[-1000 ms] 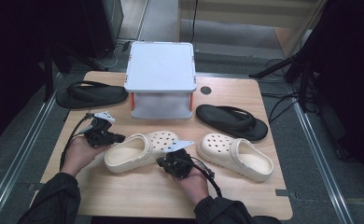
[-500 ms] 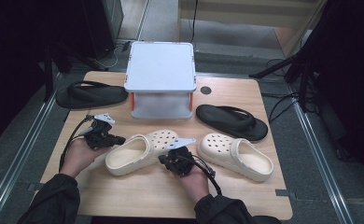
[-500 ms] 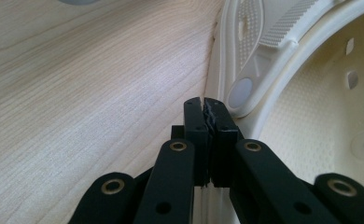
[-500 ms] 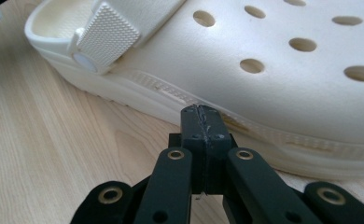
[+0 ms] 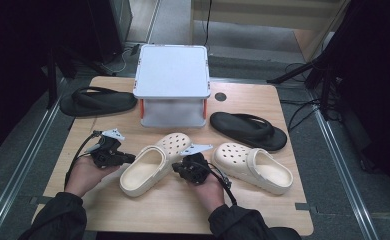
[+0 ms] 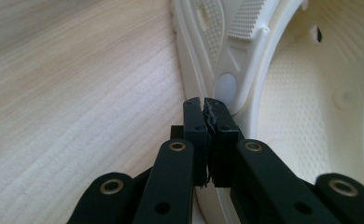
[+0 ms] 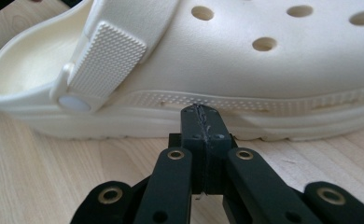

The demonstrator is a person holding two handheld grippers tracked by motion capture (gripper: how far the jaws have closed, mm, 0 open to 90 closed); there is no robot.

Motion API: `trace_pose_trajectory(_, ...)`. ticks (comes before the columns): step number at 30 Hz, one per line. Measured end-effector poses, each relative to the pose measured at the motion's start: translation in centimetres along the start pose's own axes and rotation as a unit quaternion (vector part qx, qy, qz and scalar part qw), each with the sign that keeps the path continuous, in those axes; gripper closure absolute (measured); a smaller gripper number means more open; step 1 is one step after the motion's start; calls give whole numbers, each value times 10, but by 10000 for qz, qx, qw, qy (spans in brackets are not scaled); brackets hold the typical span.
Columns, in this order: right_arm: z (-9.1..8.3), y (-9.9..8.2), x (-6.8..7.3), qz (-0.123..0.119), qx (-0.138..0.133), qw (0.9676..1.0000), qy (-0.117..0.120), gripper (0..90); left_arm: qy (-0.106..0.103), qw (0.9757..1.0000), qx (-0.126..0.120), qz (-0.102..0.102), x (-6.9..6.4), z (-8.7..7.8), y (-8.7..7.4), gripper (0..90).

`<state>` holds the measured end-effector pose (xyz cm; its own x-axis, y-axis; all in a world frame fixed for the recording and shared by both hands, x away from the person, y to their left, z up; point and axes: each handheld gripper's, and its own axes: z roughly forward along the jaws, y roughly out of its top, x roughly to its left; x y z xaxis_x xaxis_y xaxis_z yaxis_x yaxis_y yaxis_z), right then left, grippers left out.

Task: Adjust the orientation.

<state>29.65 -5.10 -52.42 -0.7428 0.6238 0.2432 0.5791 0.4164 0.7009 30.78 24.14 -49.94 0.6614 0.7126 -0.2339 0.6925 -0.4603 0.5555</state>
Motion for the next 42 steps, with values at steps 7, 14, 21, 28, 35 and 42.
trace_pose_trajectory(7,2,5,-4,31,32,10000,-73,900,-12,9998,-30,-203,-5,-1,-4,893)
trace_pose_trajectory(14,6,8,-3,-77,71,9999,-134,900,-49,9998,86,-155,-17,6,-8,894)
trace_pose_trajectory(21,6,11,-11,118,31,9998,-132,900,-198,9996,84,-172,-24,7,-11,884)
trace_pose_trajectory(28,10,15,-13,139,51,9997,-182,900,-313,9993,68,-166,-31,9,-15,857)
trace_pose_trajectory(35,11,18,-16,139,21,9997,-201,900,-354,9991,60,-239,-35,12,-17,855)
trace_pose_trajectory(42,9,19,-14,-68,67,9995,-313,862,-208,9995,96,-230,-31,13,-17,734)
